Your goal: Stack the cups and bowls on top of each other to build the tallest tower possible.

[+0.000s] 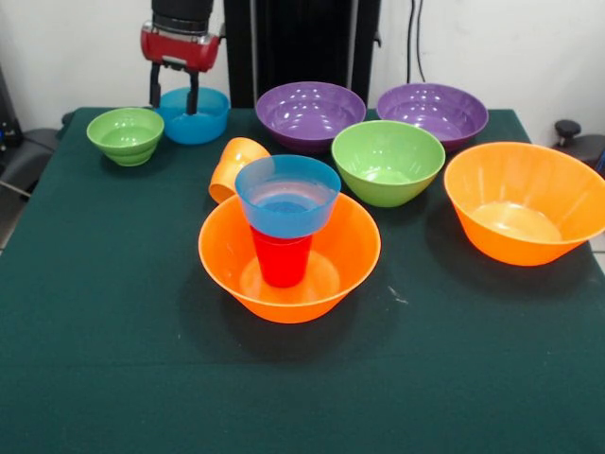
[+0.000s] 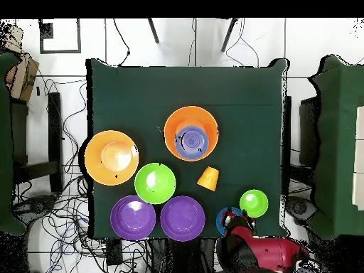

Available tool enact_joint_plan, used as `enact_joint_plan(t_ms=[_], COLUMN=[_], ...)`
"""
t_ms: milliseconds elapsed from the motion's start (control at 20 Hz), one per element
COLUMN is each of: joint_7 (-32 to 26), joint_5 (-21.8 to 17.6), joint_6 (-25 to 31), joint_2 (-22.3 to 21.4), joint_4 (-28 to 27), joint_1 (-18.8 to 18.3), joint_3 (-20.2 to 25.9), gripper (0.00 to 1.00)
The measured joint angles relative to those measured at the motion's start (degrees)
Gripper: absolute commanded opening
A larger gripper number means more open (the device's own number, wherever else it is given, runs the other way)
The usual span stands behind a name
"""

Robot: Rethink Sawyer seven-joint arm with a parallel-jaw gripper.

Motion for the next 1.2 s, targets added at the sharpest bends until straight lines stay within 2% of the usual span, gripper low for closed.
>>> enact_joint_plan(t_ms=[400, 1200], joint_7=[0.0, 0.0], joint_5=[-0.01, 0.08], joint_6=[0.81, 0.81], joint_2=[-1.57, 1.31], joint_4=[0.65, 0.63], joint_1=[0.09, 2.47], joint_3=[0.57, 0.62], gripper=[1.0, 1.0])
